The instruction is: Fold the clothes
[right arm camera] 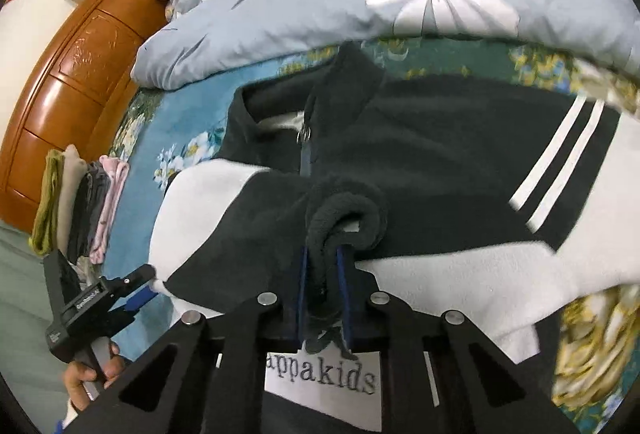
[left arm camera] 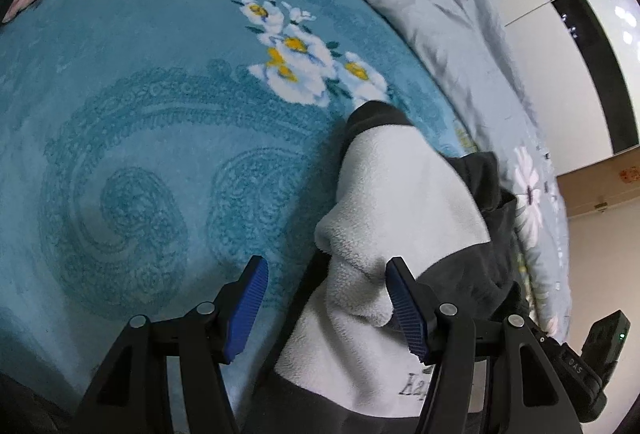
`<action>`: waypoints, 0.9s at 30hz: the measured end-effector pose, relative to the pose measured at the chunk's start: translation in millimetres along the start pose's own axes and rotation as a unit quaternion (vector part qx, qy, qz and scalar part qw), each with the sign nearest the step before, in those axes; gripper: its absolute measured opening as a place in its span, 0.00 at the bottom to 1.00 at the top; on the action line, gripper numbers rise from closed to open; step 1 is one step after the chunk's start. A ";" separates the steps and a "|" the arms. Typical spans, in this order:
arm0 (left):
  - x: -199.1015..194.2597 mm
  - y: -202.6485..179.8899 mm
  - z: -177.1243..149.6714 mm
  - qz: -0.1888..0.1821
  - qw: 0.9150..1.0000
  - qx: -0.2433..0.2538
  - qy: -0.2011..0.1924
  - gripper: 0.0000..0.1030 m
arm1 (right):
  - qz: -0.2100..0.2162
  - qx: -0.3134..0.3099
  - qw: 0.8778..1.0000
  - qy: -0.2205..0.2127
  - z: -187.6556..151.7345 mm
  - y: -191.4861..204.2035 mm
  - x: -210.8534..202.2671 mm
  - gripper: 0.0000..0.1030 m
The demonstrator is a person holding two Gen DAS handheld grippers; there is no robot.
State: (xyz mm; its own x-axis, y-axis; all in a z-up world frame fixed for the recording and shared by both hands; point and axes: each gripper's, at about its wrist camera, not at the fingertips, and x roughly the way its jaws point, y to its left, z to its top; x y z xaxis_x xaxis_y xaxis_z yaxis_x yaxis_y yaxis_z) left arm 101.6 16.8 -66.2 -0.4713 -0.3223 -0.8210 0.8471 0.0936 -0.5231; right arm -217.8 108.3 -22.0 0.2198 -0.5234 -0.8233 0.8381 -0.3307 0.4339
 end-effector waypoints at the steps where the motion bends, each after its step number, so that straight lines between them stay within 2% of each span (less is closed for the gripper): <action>1: -1.9 -0.8 0.4 -0.010 1.000 0.000 -0.004 0.63 | -0.003 -0.005 1.000 -0.012 3.5 0.3 -7.4 0.13; 4: -4.0 -6.3 -0.4 -0.021 1.000 0.013 -0.008 0.63 | -0.017 -0.015 0.998 -0.054 16.1 -7.2 -34.6 0.13; 8: 10.8 -18.2 -4.6 0.009 0.999 0.047 0.020 0.63 | -0.037 -0.023 0.994 -0.101 32.2 -22.7 -67.4 0.13; 11: 17.8 -26.1 -8.1 0.019 0.997 0.067 0.033 0.63 | -0.063 0.015 0.996 -0.053 29.3 -55.9 -34.1 0.13; 13: 21.0 -29.2 -10.6 0.042 0.995 0.083 0.037 0.63 | -0.083 0.051 0.995 -0.020 24.4 -79.3 -8.8 0.13; 14: 24.4 -29.7 -12.3 0.058 0.993 0.089 0.044 0.63 | -0.084 0.070 0.994 -0.012 22.5 -89.1 -0.8 0.13; 18: 32.3 -25.9 -11.6 0.065 0.993 0.080 0.059 0.63 | -0.051 0.118 0.992 -0.014 21.5 -108.1 2.8 0.15; 21: 29.9 -24.3 -10.1 0.059 0.994 0.074 0.055 0.63 | -0.031 0.111 0.993 -0.026 21.1 -110.5 -13.7 0.28; 23: 26.3 -23.3 -8.7 0.053 0.995 0.069 0.049 0.63 | -0.031 0.113 0.992 -0.045 18.4 -120.6 -32.5 0.44; 25: 22.7 -20.9 -6.3 0.044 0.996 0.059 0.042 0.63 | -0.051 0.133 0.987 -0.072 12.1 -145.8 -57.6 0.45; 27: 19.9 -17.7 -3.6 0.041 0.997 0.046 0.035 0.63 | -0.093 0.181 0.974 -0.104 -0.7 -188.4 -86.8 0.45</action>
State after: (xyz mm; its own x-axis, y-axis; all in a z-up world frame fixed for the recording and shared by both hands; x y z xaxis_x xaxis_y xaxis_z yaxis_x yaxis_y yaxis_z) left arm 76.3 12.2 -74.1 -0.4133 -0.2500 -0.8756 0.9009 0.0280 -0.4332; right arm -394.5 216.6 -32.5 -0.0573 -0.5637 -0.8240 0.6150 -0.6701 0.4156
